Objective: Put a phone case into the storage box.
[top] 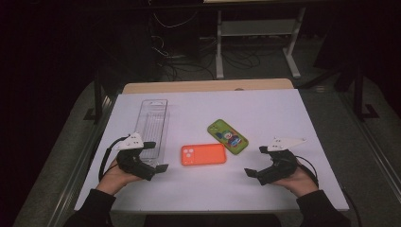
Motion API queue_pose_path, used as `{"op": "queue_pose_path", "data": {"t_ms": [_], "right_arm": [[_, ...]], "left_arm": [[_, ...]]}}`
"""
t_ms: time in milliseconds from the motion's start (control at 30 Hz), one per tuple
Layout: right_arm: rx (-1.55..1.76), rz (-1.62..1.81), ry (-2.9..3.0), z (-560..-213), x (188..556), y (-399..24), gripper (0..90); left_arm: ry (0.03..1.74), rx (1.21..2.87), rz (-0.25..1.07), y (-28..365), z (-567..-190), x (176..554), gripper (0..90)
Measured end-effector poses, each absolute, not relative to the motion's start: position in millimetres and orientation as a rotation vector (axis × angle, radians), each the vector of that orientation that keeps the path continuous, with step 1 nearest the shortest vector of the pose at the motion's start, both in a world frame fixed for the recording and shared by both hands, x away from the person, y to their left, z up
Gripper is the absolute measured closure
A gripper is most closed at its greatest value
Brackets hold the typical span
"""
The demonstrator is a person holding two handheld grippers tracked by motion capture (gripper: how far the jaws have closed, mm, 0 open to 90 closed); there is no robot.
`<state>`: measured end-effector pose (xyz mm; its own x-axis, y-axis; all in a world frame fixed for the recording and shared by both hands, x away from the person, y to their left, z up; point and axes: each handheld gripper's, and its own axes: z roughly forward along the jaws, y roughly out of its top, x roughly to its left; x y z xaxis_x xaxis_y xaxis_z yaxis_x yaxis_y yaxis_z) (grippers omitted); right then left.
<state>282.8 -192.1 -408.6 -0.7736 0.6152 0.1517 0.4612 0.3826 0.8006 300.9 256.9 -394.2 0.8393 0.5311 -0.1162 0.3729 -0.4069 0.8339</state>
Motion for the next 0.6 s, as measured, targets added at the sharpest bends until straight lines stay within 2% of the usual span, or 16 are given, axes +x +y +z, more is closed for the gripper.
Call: {"op": "queue_pose_path", "data": {"t_ms": [600], "right_arm": [[0.986, 1.31, 2.474, -402.4, 292.9, -190.2, 0.0]], "left_arm": [[0.666, 2.064, 0.2, 256.0, -393.2, 304.6, 0.0]]}}
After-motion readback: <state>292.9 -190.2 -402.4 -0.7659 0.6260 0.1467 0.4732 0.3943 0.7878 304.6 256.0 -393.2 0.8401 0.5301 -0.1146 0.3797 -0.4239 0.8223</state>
